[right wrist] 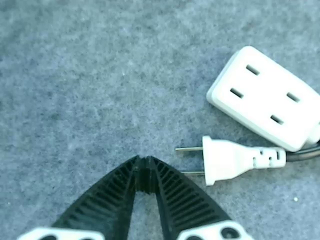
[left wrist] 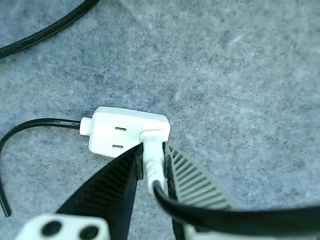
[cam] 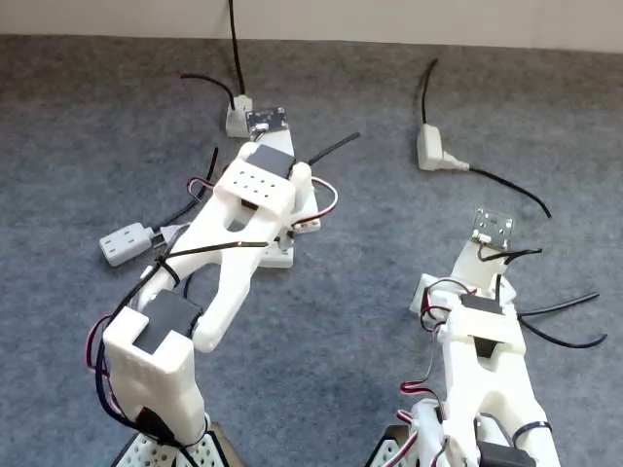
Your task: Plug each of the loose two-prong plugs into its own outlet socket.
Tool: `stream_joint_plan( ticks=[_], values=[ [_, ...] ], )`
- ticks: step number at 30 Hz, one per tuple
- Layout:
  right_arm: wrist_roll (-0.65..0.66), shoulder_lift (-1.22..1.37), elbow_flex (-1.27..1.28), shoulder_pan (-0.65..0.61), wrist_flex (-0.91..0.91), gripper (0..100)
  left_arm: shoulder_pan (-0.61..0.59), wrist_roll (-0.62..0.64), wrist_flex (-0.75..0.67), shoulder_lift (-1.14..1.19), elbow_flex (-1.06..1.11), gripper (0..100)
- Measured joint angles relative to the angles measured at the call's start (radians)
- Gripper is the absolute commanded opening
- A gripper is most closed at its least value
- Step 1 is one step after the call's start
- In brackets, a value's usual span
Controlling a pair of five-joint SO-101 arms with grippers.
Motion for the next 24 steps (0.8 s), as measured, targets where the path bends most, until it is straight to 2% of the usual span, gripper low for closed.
stream_joint_plan(
  ticks=[24],
  values=[
    [0.000,0.000,0.000,0.000,0.000,0.9,0.021,-0.117,0.000,-0.009,0.040,1]
  ],
)
